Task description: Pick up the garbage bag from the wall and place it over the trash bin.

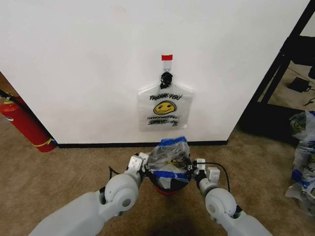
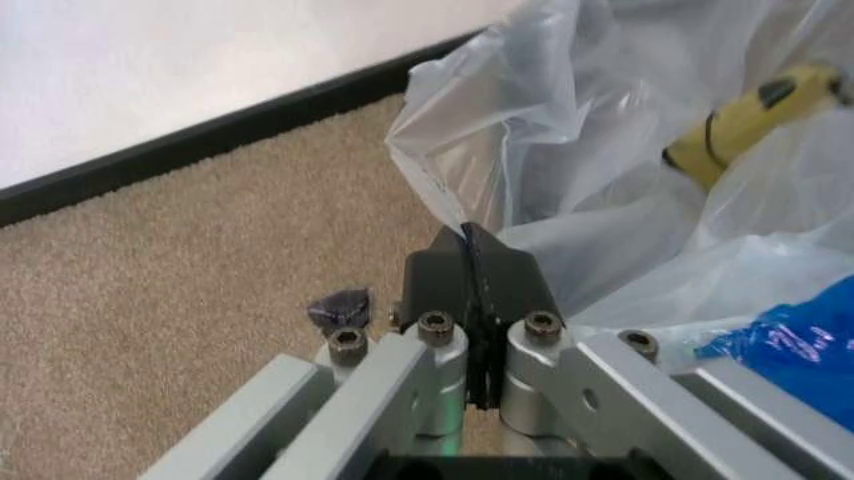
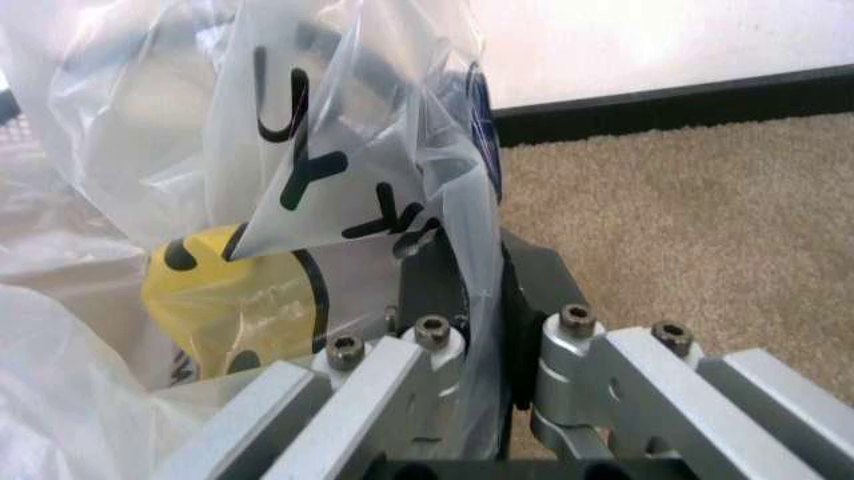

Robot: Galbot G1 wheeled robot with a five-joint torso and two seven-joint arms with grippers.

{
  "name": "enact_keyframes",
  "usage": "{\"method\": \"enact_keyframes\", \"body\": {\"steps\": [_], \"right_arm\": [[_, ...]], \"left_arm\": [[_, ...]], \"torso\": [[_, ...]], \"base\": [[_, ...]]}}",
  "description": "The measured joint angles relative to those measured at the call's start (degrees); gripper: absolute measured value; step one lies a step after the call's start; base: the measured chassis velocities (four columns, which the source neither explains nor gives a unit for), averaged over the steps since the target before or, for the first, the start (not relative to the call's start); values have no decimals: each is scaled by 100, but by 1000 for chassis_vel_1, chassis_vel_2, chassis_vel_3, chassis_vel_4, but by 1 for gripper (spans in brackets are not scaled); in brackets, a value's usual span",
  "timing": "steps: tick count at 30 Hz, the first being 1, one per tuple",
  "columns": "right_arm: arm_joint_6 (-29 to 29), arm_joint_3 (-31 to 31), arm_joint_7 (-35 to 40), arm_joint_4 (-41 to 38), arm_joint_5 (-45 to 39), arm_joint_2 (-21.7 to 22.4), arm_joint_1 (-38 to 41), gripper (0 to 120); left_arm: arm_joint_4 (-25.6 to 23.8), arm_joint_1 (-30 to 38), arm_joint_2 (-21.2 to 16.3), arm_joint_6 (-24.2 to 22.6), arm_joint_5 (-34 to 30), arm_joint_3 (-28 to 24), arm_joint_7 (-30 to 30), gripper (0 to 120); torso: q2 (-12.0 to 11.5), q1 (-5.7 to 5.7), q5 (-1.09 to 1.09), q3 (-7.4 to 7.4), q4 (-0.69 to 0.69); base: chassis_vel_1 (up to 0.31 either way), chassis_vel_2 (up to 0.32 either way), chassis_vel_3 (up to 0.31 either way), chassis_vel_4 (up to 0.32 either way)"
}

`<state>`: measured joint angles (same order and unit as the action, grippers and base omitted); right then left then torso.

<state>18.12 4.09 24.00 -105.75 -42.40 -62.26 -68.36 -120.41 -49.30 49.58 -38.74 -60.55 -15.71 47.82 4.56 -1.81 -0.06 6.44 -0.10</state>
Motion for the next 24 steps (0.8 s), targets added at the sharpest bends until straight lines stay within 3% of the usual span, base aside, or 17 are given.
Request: {"method": "enact_keyframes", "body": {"steps": [4, 11, 13, 15, 19, 22, 24], "right_arm": [[-11, -44, -4, -9, 17, -3, 17, 2], [-67, -12, -55, 4, 109, -45, -60, 2], [-71, -11, -60, 6, 116, -50, -65, 2], [-78, -13, -70, 11, 139, -59, -72, 2], [-86, -21, -74, 20, 151, -63, -72, 2], [-87, -1, -74, 21, 151, -62, -82, 2], [-84, 105, -74, -5, 145, -71, -171, 2]], "left_arm": [[-277, -88, -61, 21, -6, 192, -182, 7], [-1058, -226, -595, -8, 272, 445, -801, 38], [-1101, -227, -639, -8, 320, 468, -864, 39], [-1184, -131, -792, 33, 644, 496, -1237, 49], [-1095, 441, -849, 150, 1094, 110, -1898, 63], [-758, 1319, -667, 178, 1369, -710, -2276, 71], [-353, 2036, -393, 179, 1659, -1373, -2486, 84]], "torso": [[0, 0, -1, 0, 2], [0, 0, -1, 0, 2], [0, 0, -1, 0, 2], [0, 0, 0, 0, 4], [1, 0, 1, 0, 3], [1, 0, 0, 1, 1], [1, 0, 5, 1, 1]], "base": [[0, 0, 0, 0], [0, 0, 0, 0], [0, 0, 0, 0], [0, 0, 0, 0], [0, 0, 0, 0], [0, 0, 0, 0], [0, 0, 0, 0]]}}
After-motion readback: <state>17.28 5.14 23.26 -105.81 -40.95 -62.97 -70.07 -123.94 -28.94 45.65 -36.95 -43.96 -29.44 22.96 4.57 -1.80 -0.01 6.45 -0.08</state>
